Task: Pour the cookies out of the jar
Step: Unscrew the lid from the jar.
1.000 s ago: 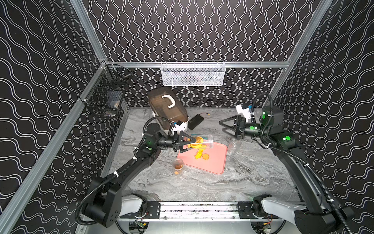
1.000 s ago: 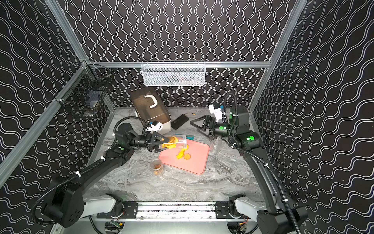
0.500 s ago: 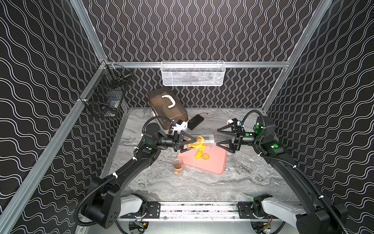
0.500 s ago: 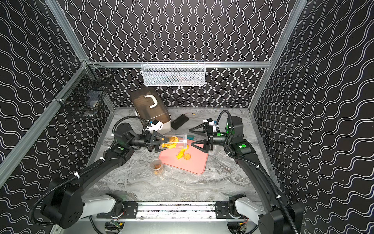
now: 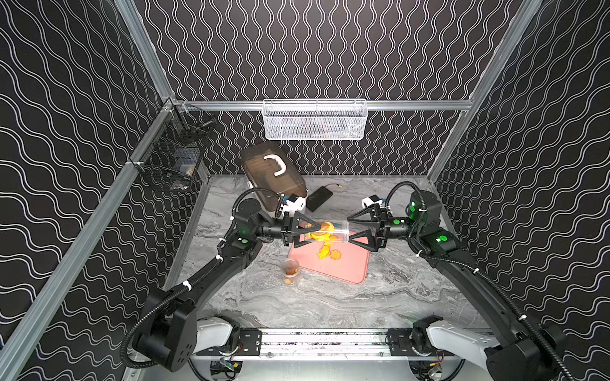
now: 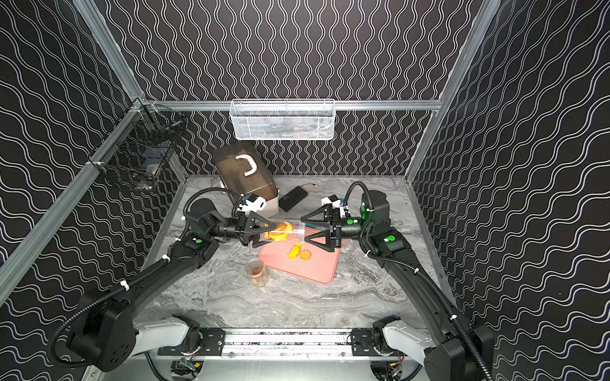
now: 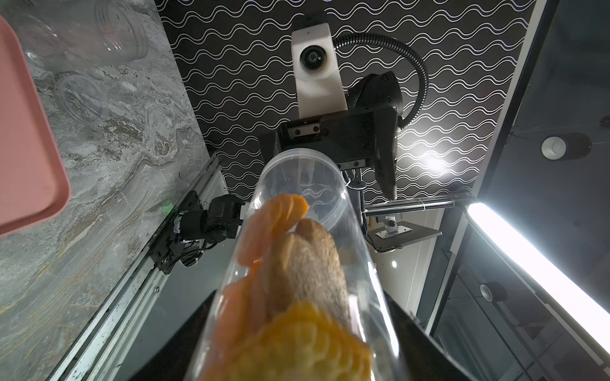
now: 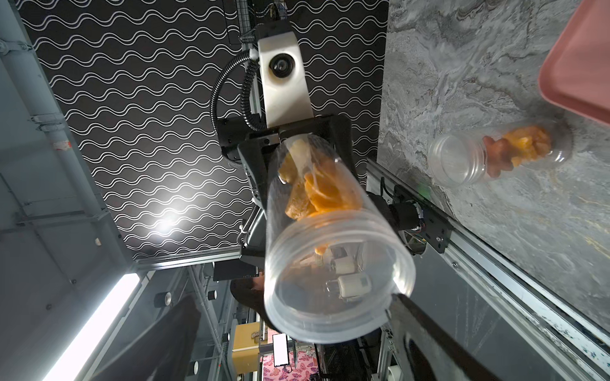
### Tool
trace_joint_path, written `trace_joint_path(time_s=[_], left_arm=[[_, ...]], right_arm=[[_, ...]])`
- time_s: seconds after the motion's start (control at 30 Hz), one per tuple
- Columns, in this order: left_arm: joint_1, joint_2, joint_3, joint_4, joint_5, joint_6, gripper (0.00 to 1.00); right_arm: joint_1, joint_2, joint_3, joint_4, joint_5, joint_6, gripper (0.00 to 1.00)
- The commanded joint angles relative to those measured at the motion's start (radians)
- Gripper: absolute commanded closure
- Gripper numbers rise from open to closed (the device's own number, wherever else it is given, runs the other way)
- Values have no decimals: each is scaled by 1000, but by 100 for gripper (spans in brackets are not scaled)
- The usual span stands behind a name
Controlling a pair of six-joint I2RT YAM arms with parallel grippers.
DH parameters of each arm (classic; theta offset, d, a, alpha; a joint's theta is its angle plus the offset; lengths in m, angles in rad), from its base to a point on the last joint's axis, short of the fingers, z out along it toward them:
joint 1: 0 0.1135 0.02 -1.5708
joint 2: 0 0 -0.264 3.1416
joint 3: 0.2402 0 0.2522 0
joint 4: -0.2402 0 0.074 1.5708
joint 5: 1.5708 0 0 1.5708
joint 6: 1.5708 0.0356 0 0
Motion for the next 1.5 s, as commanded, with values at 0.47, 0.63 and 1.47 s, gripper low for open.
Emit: trace_joint_path(time_s=[0.47, 0.63, 1.47], left_arm=[[-1, -25, 23, -47, 16, 50, 33], [0, -23, 33, -58, 17, 55, 33], [-1, -13, 12, 74, 10, -40, 33]], right_arm=[[10, -20, 37, -156, 46, -141, 5], [6, -56, -28, -99, 60, -101, 4], [69, -48, -126, 301, 127, 98, 29]])
